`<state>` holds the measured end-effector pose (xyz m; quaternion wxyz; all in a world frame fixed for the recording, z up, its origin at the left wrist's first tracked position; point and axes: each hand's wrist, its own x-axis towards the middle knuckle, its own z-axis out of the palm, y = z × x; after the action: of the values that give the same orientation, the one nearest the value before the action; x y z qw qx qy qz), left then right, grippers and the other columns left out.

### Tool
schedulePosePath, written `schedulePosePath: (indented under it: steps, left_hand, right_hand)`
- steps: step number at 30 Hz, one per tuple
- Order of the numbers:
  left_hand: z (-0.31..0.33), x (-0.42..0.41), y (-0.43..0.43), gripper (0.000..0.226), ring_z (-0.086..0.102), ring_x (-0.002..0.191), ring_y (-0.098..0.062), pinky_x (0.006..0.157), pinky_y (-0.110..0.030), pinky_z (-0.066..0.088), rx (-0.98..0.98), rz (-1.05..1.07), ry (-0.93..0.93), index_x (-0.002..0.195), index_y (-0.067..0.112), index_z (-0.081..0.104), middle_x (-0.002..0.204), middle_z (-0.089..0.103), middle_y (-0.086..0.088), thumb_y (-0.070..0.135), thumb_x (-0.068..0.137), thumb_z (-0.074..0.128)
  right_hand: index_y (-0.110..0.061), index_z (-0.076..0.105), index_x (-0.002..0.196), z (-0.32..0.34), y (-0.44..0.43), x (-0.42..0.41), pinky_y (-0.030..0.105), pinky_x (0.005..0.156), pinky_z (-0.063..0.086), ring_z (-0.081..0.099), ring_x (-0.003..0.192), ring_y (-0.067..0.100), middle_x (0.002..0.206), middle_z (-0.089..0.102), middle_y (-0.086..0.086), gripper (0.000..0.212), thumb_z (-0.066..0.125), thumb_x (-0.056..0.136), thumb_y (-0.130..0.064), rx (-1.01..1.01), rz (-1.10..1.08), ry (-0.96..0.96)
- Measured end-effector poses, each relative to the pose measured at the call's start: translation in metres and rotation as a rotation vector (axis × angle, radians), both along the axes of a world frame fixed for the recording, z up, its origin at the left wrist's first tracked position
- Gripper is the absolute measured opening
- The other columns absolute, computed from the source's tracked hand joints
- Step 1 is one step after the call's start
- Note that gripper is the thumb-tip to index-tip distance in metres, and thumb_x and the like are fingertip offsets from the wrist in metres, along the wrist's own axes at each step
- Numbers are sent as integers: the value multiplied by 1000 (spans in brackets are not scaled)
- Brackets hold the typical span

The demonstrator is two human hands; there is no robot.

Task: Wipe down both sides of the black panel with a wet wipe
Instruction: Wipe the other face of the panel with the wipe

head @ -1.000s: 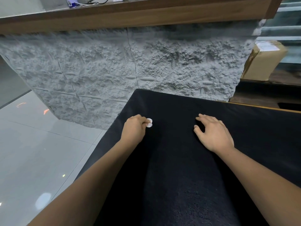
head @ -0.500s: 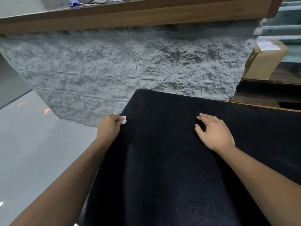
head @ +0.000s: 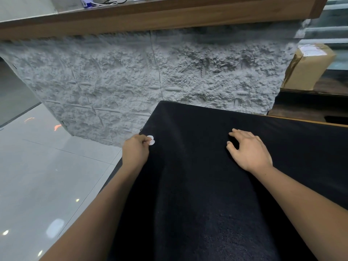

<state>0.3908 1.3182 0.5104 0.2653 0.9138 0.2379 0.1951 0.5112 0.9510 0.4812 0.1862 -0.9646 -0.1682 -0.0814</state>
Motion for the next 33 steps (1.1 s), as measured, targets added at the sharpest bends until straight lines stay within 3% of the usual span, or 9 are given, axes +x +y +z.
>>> schedulePosePath:
  steps: [3, 5, 8, 12, 17, 21, 33]
  left_hand:
    - [-1, -1, -19, 18, 68, 97, -16, 80, -26, 47, 46, -62, 3, 99, 25, 82, 106, 73, 12, 16, 99, 66]
    - [-2, 0, -34, 20, 66, 96, -14, 83, -31, 48, 31, -96, 11, 94, 29, 81, 102, 71, 16, 16, 98, 66]
    - [-5, 2, -59, 20, 64, 95, -12, 79, -27, 41, 23, -151, 18, 91, 32, 80, 99, 68, 20, 19, 98, 66]
    - [-9, 3, -90, 23, 60, 91, -14, 76, -28, 40, 36, -223, 8, 92, 33, 79, 95, 67, 13, 17, 97, 64]
    - [-11, -3, -114, 21, 56, 85, -16, 75, -30, 45, 79, -305, -7, 96, 33, 79, 88, 64, 8, 20, 100, 63]
    - [-8, -11, -105, 22, 60, 87, -22, 81, -41, 52, 106, -370, 16, 92, 30, 78, 88, 66, 4, 14, 98, 63]
    - [4, -29, -26, 15, 66, 92, -18, 84, -34, 52, 109, -197, 19, 102, 27, 83, 95, 70, 8, 20, 97, 70]
  right_hand:
    - [-30, 58, 145, 1, 0, -1, 43, 122, 30, 37, 149, 10, 159, 48, -12, 52, 45, 101, -53, 8, 1, 5]
    - [-30, 58, 146, 2, 0, -2, 43, 123, 29, 36, 150, 10, 159, 48, -12, 52, 46, 101, -53, 8, 0, 8]
    - [-30, 58, 146, 3, 1, -3, 42, 123, 26, 35, 150, 10, 159, 47, -12, 51, 46, 102, -52, 9, -3, 15]
    - [-29, 58, 146, 4, 0, -5, 42, 123, 26, 36, 150, 11, 159, 48, -11, 50, 47, 102, -51, 27, -1, 13]
    - [-29, 58, 146, 4, 0, -4, 43, 123, 26, 36, 150, 11, 159, 47, -12, 51, 46, 102, -51, 15, 1, 19]
    - [-29, 58, 145, 4, -1, -4, 43, 123, 27, 36, 150, 10, 159, 48, -12, 50, 47, 102, -51, 23, 6, 20]
    - [-28, 59, 145, 5, 0, -5, 45, 123, 29, 38, 149, 12, 158, 49, -11, 50, 47, 102, -51, 11, 4, 21]
